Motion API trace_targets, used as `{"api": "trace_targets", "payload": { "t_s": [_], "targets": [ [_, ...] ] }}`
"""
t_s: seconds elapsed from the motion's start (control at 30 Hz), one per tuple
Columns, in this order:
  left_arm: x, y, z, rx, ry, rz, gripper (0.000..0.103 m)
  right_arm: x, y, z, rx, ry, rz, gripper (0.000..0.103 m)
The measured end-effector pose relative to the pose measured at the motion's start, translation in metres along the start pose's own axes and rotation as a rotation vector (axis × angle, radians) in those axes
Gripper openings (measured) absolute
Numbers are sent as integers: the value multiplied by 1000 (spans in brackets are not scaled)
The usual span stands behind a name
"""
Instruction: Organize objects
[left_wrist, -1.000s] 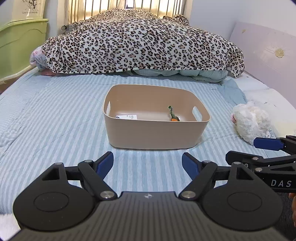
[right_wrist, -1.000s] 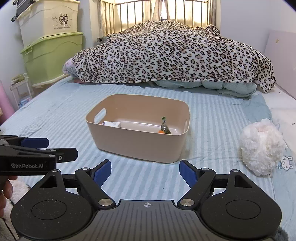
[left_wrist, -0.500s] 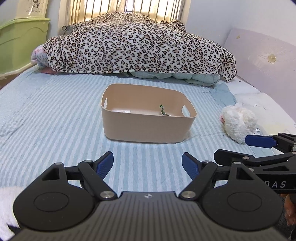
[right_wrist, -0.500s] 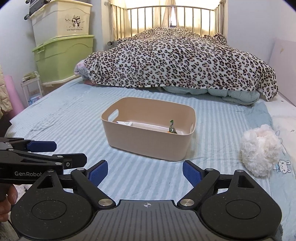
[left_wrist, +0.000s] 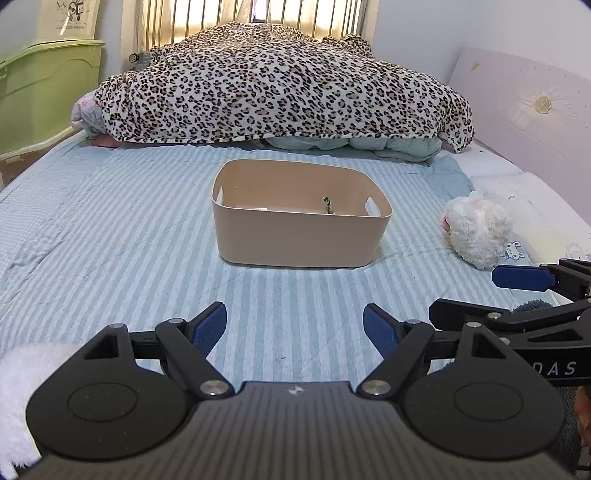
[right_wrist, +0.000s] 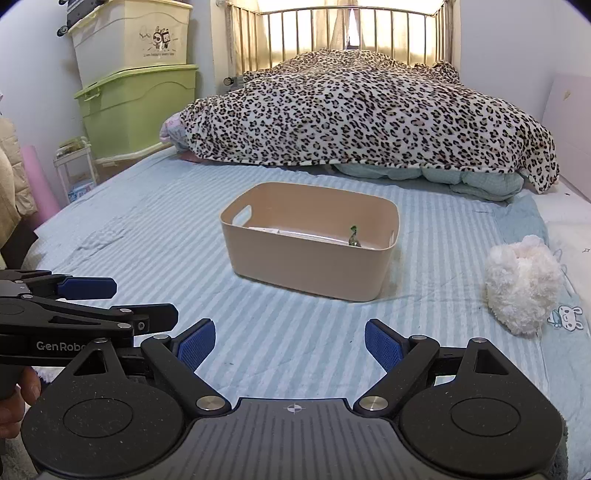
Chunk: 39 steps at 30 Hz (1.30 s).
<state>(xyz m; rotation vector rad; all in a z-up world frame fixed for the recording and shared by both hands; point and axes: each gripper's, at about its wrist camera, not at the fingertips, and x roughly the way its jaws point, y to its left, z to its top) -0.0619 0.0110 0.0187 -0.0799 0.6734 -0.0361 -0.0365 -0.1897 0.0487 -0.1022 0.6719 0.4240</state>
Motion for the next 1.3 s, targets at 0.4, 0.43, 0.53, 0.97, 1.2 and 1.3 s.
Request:
{"api": "trace_targets", "payload": {
  "t_s": [0.4, 0.43, 0.53, 0.97, 1.2, 1.3],
  "targets": [
    [-11, -10, -5, 39, 10, 12, 81, -14, 1, -12, 39, 17, 0, 89],
    [-12, -11, -5, 42, 10, 13, 81, -16, 2, -12, 39, 15, -4, 89],
    [-12, -12, -5, 46, 17, 19, 81, -18, 2, -14, 38, 15, -13, 89],
    [-5, -13, -6, 51, 45, 11, 79, -14, 1, -14, 36, 37, -13, 89],
    [0, -12, -5, 45, 54, 3, 80, -12, 0, -14, 44, 40, -8, 89],
    [3, -11, -5, 40, 59, 2, 80, -9, -1, -14, 50, 44, -7, 89]
  ]
}}
